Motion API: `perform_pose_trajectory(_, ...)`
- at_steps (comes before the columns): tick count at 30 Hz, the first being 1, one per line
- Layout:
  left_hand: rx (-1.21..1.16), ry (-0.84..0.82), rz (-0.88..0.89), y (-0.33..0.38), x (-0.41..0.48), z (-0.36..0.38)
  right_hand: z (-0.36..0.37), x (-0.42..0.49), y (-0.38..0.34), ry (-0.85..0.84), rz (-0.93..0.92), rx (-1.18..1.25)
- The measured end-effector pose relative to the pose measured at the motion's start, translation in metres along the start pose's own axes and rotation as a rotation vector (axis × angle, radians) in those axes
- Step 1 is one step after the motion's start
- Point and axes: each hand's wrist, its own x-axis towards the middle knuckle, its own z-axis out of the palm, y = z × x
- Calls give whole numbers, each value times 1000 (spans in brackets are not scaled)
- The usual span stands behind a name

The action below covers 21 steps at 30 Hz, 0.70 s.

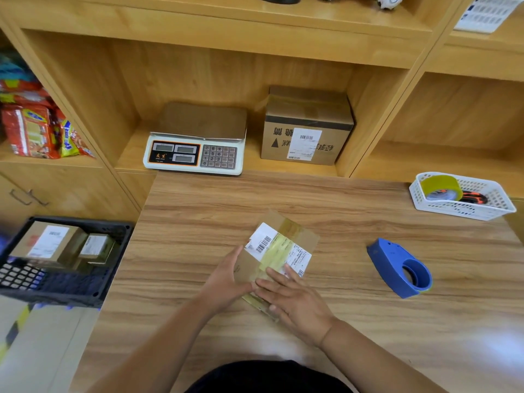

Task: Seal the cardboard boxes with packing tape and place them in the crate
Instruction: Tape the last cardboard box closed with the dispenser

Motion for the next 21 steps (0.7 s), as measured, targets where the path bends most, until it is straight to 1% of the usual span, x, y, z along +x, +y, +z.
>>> perform_pose_trajectory(6,59,-33,-12,3,6,-6,-11,11,23,-92,-59,-173)
perform_pose_trajectory(8,64,-31,-26,4,7,-7,-14,13,33,-108,11,-164)
perform_pose_trajectory(11,52,-33,-37,5,8,-7,-20,16,53,-164,191,-94)
perform_pose_trajectory(13,37,-34,-47,4,8,-9,-20,18,64,-220,232,-148)
perform_pose_trajectory(16,38,-55,-56,6,9,-10,-27,23,77,-229,399,-191)
perform_pose_trajectory(19,44,-66,-50,6,9,-11,-36,32,80,-264,409,-276)
perform_pose_trajectory(21,32,-82,-51,6,10,-12,-41,36,60,-220,341,-250)
